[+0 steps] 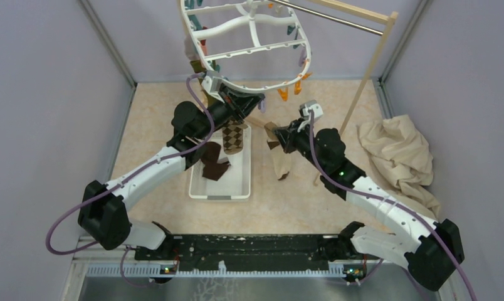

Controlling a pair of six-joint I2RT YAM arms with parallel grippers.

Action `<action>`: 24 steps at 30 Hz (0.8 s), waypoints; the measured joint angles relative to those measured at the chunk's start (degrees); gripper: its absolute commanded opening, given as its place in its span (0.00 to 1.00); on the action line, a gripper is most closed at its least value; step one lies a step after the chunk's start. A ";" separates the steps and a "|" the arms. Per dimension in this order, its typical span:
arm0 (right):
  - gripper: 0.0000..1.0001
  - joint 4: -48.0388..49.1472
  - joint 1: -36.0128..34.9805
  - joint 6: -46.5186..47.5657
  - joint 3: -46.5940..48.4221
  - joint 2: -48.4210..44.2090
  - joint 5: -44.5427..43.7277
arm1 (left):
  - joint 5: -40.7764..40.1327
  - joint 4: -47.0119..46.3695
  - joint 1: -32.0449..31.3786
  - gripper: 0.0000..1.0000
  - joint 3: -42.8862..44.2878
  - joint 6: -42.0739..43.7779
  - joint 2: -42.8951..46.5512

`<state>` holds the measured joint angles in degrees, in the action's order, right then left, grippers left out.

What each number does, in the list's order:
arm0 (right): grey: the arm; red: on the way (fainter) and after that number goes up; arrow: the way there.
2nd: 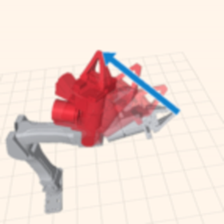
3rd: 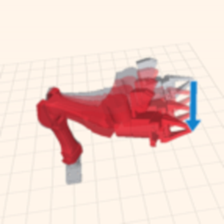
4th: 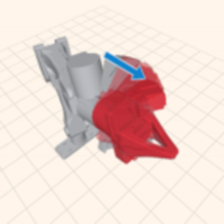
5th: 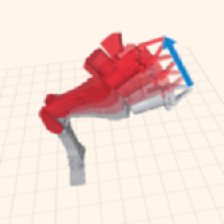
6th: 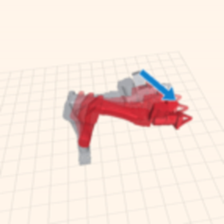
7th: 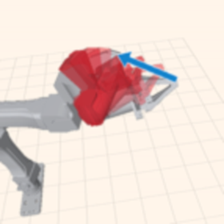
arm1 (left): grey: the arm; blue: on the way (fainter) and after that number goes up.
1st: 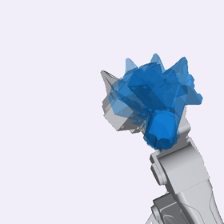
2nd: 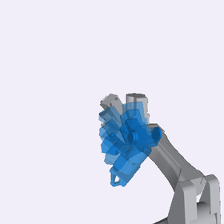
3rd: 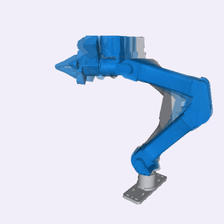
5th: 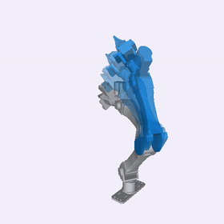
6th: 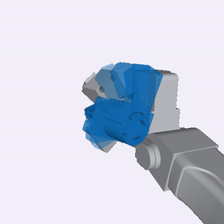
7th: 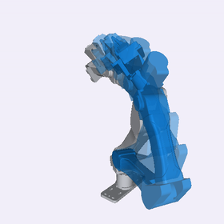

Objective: Clip the socks to the hanger
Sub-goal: Pick up the sock from the center of the board, then clamp the sock onto the hanger.

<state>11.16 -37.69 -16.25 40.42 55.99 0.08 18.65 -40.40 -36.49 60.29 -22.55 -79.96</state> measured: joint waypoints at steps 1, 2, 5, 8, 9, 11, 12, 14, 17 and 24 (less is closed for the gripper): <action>0.00 0.55 0.00 0.24 1.22 0.74 -0.42 | 0.00 -0.11 0.00 0.00 0.00 0.00 -0.11; 0.00 1.49 0.00 0.61 2.56 1.62 -0.94 | 0.00 -0.24 0.00 0.00 0.00 0.00 -0.24; 0.00 3.69 0.00 1.31 5.14 3.80 -2.14 | 0.00 -0.35 0.00 0.00 0.00 0.00 -0.63; 0.00 5.51 0.00 1.77 6.71 5.86 -3.04 | -0.02 -0.35 0.00 0.00 0.00 -0.15 -0.90; 0.00 5.86 0.00 1.90 6.86 6.27 -3.17 | -0.02 -0.35 0.00 0.00 0.00 -0.15 -0.94; 0.00 6.60 0.00 2.14 6.88 6.69 -3.37 | -0.02 -0.35 0.00 0.00 0.00 -0.17 -0.96; 0.00 6.97 0.00 2.19 6.88 6.75 -3.41 | 0.00 -0.35 0.00 0.00 0.00 -0.20 -0.98; 0.00 7.87 0.00 2.23 6.88 6.78 -3.43 | -0.02 -0.39 0.00 0.00 0.00 -0.37 -0.98; 0.00 10.45 0.00 2.25 6.82 6.78 -3.43 | -0.02 -0.46 0.00 0.00 0.02 -0.76 -1.05; 0.00 14.01 0.00 2.19 5.70 6.71 -3.17 | -0.11 -0.39 0.00 0.00 0.85 -1.66 -1.36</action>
<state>25.17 -37.69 -14.06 46.13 62.70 -3.09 18.55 -40.80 -36.49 61.14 -24.21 -81.32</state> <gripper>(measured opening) 0.014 0.041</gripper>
